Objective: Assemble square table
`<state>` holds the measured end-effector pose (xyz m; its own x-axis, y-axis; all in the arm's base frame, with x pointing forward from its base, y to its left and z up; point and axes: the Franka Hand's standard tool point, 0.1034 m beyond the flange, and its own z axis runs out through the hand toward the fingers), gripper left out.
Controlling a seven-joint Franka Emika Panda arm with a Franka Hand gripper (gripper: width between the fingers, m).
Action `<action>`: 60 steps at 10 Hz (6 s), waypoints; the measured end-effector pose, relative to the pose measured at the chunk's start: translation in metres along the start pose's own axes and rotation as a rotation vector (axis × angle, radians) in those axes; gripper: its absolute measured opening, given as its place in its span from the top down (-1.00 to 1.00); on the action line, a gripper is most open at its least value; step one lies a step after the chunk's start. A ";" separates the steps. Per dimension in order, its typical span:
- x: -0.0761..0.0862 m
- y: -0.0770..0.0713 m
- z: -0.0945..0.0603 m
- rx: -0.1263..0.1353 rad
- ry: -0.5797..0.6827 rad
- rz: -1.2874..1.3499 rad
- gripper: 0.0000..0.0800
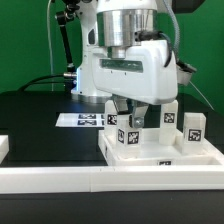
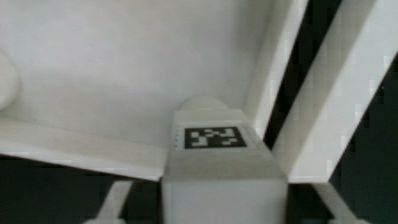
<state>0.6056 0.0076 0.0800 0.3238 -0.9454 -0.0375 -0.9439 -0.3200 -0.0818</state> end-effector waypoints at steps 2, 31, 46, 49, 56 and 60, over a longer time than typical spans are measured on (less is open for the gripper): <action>-0.001 0.000 0.000 0.001 -0.001 0.004 0.03; 0.003 0.001 0.002 -0.008 0.026 -0.494 0.27; -0.006 0.003 0.005 -0.038 -0.020 -0.989 -0.62; -0.004 0.005 0.005 -0.037 -0.027 -1.262 -0.62; 0.000 0.005 0.004 -0.060 -0.027 -1.673 -0.62; 0.001 0.005 0.004 -0.061 -0.025 -1.640 0.28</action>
Offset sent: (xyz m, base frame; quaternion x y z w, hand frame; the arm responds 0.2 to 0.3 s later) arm 0.0003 0.0015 0.0021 -0.0179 -0.0103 -0.0867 0.9960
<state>0.6012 0.0048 0.0754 0.9215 0.3874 0.0290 0.3878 -0.9217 -0.0111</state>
